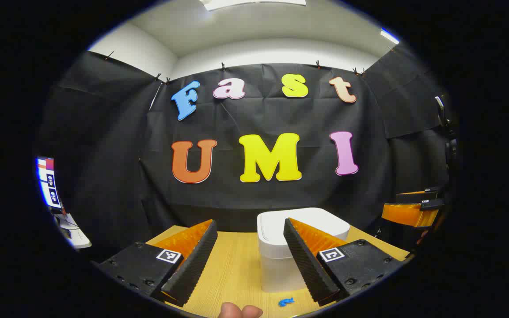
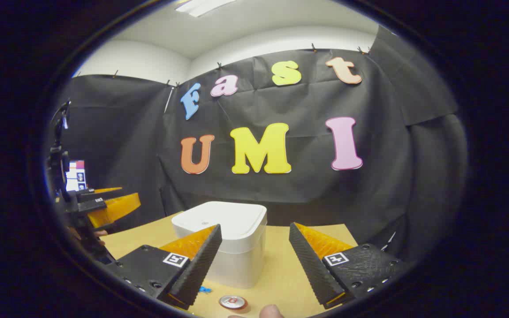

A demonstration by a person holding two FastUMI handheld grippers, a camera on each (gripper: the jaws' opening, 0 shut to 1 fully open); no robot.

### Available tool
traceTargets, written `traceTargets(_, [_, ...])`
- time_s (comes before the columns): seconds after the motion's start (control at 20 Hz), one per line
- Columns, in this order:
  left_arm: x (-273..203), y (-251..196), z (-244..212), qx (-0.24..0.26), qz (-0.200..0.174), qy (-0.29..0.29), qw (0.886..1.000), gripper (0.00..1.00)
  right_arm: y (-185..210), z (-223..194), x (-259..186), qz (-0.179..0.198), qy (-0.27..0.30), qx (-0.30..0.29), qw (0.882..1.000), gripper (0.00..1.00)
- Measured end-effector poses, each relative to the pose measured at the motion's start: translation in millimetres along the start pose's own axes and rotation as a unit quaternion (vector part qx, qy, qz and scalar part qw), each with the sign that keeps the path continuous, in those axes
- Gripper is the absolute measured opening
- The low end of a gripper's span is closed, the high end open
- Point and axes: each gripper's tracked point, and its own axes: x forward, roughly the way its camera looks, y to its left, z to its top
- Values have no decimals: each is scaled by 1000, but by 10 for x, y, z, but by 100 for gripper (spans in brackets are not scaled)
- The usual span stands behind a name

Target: Press the lid of the desktop garbage bin to open it, pick up the crumpled paper on the desktop and throw it into the bin, then pick up the pop can on the desktop and drop it into the bin, and finally close the garbage bin lid.

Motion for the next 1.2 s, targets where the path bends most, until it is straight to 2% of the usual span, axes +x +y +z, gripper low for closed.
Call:
traceTargets(0.15, [-22,-27,-118,-25,-7,9,1000,97,-57,55,-25,-22,-17,-5,1000,95])
traceTargets(0.45, [-3,-51,-188,-9,-5,13,1000,97,68,-30,26,-16,-30,-19,999,95])
traceTargets(0.55, [0,-68,-237,-6,-7,12,1000,97,108,-80,83,-14,-26,-22,999,92])
traceTargets(0.6, [2,-88,-273,-6,-10,14,1000,97,139,-102,115,-12,-24,-24,999,95])
traceTargets(0.85, [38,-130,-474,-21,-12,27,999,98,251,-227,210,-5,-17,-39,999,95])
traceTargets(1.0, [149,-213,-643,-30,-27,52,998,98,188,-220,306,-16,-21,-46,999,96])
traceTargets(1.2, [360,-166,-731,-20,-40,57,997,98,240,-174,543,-7,-22,-45,999,96])
